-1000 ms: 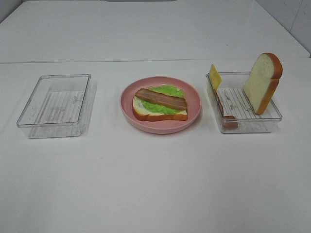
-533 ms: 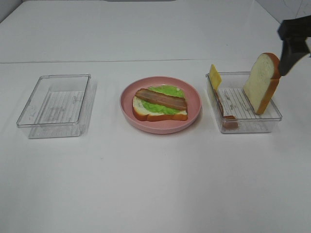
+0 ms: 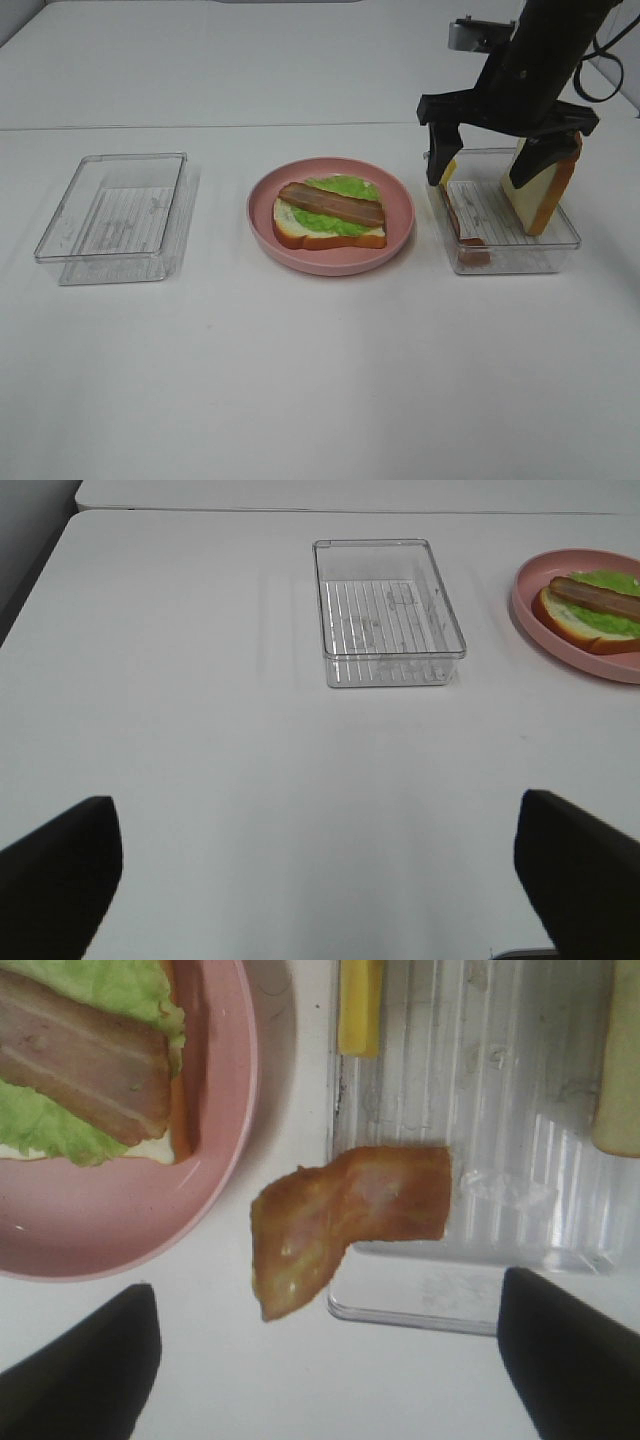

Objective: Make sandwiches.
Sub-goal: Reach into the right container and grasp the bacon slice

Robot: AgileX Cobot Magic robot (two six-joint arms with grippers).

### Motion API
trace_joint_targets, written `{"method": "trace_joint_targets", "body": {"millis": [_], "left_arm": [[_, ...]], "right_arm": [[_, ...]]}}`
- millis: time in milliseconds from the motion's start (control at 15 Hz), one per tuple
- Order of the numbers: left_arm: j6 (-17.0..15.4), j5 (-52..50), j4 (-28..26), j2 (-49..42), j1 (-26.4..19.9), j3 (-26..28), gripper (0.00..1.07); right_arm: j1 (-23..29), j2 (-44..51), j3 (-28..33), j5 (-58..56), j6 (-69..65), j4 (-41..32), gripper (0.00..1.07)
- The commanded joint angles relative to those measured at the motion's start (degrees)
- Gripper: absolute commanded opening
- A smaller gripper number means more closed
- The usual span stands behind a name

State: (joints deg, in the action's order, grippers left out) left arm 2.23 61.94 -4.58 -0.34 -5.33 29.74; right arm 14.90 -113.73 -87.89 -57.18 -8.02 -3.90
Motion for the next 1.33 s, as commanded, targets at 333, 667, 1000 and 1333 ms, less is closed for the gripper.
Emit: {"method": "trace_joint_targets", "body": {"millis": [333, 667, 1000, 1333], "left_arm": [[-0.4, -0.63, -0.52, -1.26, -0.17, -0.11, 1.0], [-0.4, -0.63, -0.52, -1.26, -0.17, -0.11, 1.0], [-0.4, -0.63, -0.52, -1.26, -0.17, -0.11, 1.0], [-0.4, -0.63, -0.52, -1.26, -0.17, -0.11, 1.0]], "right_arm": [[-0.06, -5.27, -0.29, 3.78, 2.75, -1.89, 0.89], [-0.17, -6.47, -0.29, 4.13, 3.44, -0.63, 0.79], [-0.17, -6.47, -0.29, 4.13, 3.09, 1.32, 0.31], [-0.17, -6.47, -0.29, 4.01, 3.09, 0.86, 0.28]]}}
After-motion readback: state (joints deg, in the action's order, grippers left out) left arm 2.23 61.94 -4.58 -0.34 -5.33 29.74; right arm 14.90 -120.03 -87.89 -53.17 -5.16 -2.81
